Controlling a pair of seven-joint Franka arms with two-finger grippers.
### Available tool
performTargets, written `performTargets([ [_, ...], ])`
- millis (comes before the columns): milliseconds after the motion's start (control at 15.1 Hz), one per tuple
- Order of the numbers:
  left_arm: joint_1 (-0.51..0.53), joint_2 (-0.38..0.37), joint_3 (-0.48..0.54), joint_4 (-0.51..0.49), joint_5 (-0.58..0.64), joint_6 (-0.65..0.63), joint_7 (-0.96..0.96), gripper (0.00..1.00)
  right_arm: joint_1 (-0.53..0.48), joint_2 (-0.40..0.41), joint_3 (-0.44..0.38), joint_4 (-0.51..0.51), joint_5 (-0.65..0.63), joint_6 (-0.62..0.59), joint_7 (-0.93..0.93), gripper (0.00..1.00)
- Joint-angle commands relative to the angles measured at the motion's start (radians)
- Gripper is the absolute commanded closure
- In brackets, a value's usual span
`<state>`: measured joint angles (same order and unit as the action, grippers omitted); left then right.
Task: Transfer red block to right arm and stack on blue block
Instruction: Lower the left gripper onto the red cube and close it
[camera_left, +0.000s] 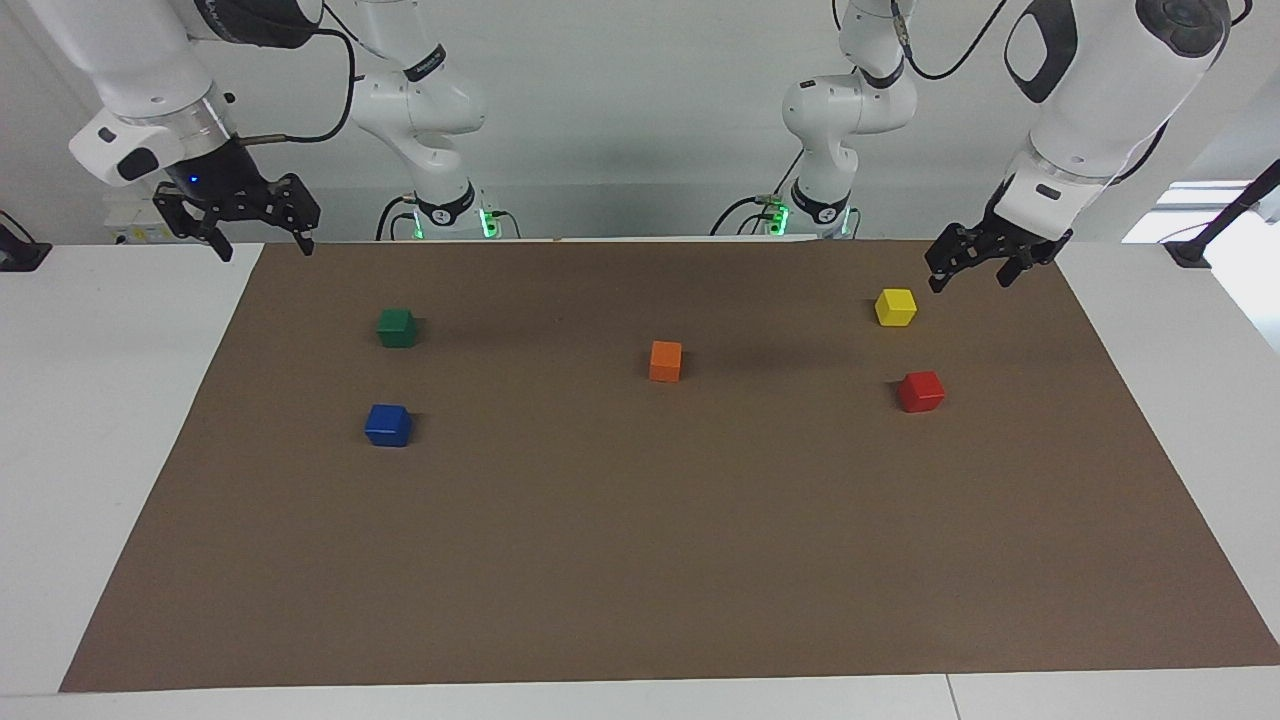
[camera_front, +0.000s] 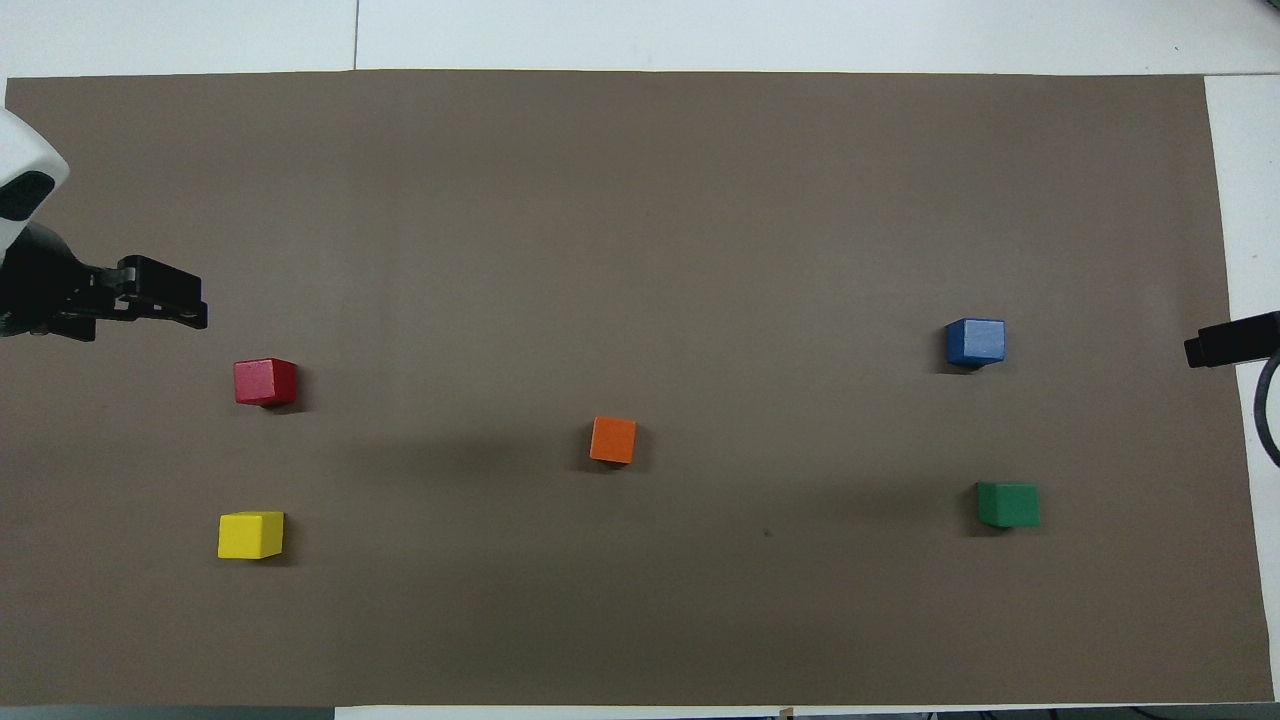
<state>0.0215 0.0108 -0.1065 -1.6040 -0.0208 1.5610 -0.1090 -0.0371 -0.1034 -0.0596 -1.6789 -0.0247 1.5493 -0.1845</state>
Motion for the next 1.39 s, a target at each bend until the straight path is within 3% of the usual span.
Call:
performTargets([
  [0, 0.005, -0.012, -0.004, -0.005, 0.018, -0.009, 0.006, 0.00, -0.014, -0.018, 0.009, -0.018, -0.006, 0.009, 0.011, 0.00],
  [398, 0.003, -0.025, -0.007, -0.025, 0.018, -0.056, -0.015, 0.00, -0.012, -0.019, 0.009, -0.018, -0.009, 0.011, 0.004, 0.00],
  [597, 0.017, -0.051, -0.007, -0.184, 0.019, 0.166, -0.038, 0.00, -0.010, -0.022, 0.009, -0.018, -0.011, 0.011, 0.007, 0.00],
  [862, 0.046, 0.043, -0.005, -0.250, 0.019, 0.281, 0.092, 0.00, -0.010, -0.024, 0.009, -0.021, -0.011, 0.009, 0.004, 0.00],
  [1061, 0.070, 0.032, -0.004, -0.408, 0.019, 0.408, 0.094, 0.00, -0.009, -0.028, 0.009, -0.034, -0.009, 0.011, 0.010, 0.00],
  [1327, 0.141, 0.049, -0.005, -0.552, 0.019, 0.632, 0.113, 0.00, -0.021, -0.044, 0.011, -0.128, 0.012, 0.082, -0.001, 0.00],
])
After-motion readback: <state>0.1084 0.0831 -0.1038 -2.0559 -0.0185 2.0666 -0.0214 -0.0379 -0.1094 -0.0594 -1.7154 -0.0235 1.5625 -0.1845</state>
